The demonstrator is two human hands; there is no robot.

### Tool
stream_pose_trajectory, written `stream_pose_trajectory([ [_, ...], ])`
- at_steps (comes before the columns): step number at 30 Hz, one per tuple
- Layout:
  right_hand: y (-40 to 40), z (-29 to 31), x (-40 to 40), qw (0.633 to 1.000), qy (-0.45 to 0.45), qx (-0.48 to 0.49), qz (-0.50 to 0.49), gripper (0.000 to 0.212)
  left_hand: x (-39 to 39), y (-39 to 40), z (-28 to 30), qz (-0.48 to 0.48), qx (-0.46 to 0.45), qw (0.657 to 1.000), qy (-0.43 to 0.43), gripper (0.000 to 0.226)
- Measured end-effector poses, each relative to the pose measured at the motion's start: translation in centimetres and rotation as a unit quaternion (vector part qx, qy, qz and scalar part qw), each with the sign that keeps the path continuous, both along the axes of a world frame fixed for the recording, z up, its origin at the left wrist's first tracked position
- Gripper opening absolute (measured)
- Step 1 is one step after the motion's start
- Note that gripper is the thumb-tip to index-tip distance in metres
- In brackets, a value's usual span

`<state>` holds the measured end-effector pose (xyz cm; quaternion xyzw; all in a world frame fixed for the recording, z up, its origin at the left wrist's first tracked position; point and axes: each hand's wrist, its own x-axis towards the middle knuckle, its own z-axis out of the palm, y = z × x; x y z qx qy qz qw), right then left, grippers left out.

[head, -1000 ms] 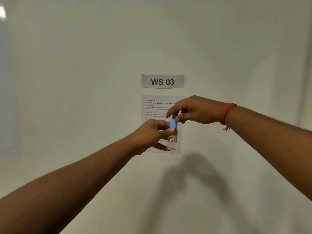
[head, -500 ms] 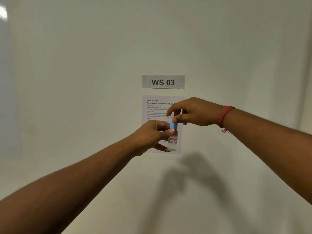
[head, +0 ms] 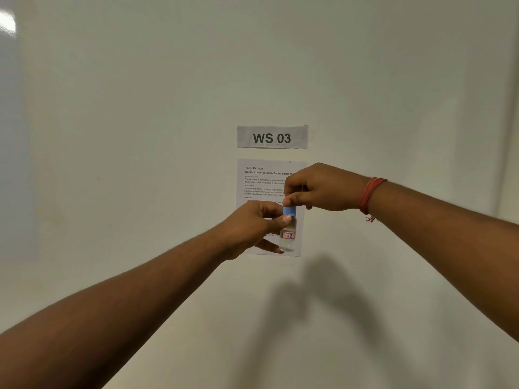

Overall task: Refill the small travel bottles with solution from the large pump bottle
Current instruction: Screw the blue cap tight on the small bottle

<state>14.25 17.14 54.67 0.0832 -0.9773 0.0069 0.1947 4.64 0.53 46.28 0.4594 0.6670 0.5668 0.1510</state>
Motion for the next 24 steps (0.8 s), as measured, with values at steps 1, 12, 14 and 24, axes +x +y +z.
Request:
stream_pose_trajectory([
  [1,-0.01,-0.05,0.06,1.0,0.005,0.006,-0.002,0.024,0.0,0.0,-0.05,0.0,0.0,1.0,-0.001,0.021],
  [12,0.01,0.23,0.94,0.998,-0.021,-0.016,0.054,0.02,-0.02,-0.08,0.11,-0.002,0.0,1.0,-0.006,0.022],
  [14,0.0,0.14,0.76,0.999,-0.015,-0.013,0.05,0.017,0.03,-0.07,0.09,-0.001,-0.001,1.0,-0.003,0.023],
  [24,-0.45,-0.66,0.39,0.999,-0.024,0.01,0.03,0.011,0.21,-0.03,-0.19,-0.01,0.003,1.0,-0.003,0.021],
])
